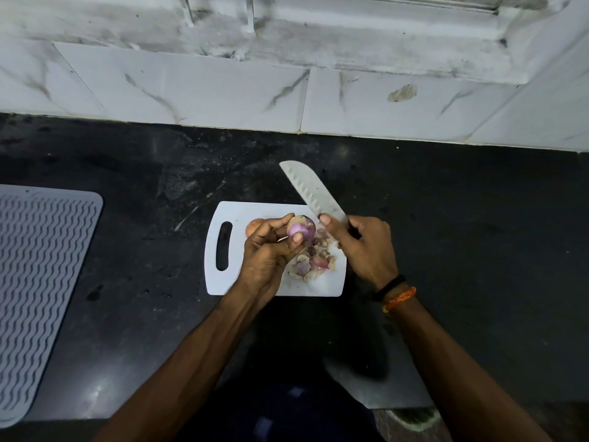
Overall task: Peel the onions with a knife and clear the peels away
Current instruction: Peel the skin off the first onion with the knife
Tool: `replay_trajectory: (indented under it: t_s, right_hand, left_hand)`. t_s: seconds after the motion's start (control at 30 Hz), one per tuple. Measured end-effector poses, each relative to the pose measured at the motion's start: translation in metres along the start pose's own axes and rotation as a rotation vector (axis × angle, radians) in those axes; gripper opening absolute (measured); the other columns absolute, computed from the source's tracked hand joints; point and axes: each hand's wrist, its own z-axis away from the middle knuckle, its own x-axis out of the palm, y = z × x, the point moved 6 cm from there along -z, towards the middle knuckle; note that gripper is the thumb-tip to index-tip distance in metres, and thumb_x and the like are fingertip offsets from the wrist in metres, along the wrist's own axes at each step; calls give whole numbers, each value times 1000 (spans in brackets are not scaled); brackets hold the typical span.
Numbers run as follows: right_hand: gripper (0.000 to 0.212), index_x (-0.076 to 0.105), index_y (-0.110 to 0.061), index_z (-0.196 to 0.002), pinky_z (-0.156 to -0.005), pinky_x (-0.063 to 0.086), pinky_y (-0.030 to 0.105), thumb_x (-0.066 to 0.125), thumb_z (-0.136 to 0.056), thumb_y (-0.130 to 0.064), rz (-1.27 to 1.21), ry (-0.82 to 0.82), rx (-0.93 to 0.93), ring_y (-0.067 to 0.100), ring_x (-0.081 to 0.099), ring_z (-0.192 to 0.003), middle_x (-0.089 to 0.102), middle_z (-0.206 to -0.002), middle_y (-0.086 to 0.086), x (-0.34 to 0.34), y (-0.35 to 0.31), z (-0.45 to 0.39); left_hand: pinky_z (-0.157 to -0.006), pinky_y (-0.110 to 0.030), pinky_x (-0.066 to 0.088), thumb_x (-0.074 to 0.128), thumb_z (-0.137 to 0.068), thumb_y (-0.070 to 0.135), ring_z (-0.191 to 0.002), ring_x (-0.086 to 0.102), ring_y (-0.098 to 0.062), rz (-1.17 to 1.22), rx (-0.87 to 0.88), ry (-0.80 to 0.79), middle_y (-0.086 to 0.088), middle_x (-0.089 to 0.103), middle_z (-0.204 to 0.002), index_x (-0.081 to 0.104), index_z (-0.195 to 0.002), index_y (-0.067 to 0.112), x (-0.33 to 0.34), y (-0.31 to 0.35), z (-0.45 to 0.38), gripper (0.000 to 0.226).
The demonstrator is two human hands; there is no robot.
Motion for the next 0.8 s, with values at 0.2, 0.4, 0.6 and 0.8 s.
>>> replay_trajectory:
  t_s: [0.2,0.4,0.6,0.8]
  right_hand:
    - [57,47,-21,-50,-47,28,22,62,-90,-59,208,-10,-55,11,43,-41,48,-44,-2,-4,1,0]
    - [63,51,-18,-52,-45,35,27,52,-89,-68,272,-24,-148,12,46,-40,46,-44,-5,2,-1,3]
    - [64,38,-25,-50,-47,25,23,45,-79,-81,400,31,-122,7,40,-40,41,-44,-9,3,-3,1]
    - [78,63,-15,-56,-46,44,35,43,-74,-89,339,-29,-30,12,52,-44,56,-48,-2,13,10,-2]
  left_hand:
    - [-99,-50,54,70,-72,-3,-104,71,-34,-39,6,-17,-19,72,-110,68,-106,0,2,2,-2,34]
    - [-89,-43,60,69,-74,-3,-94,74,-27,-29,-18,-41,-11,76,-96,79,-89,13,1,0,0,24]
    - [-88,-45,60,69,-74,-8,-95,73,-31,-32,-57,-18,-14,75,-97,78,-84,15,-2,-2,0,27]
    - [-93,-47,57,63,-85,-13,-92,73,-26,-52,-70,41,-8,75,-91,78,-73,21,-2,-2,1,39]
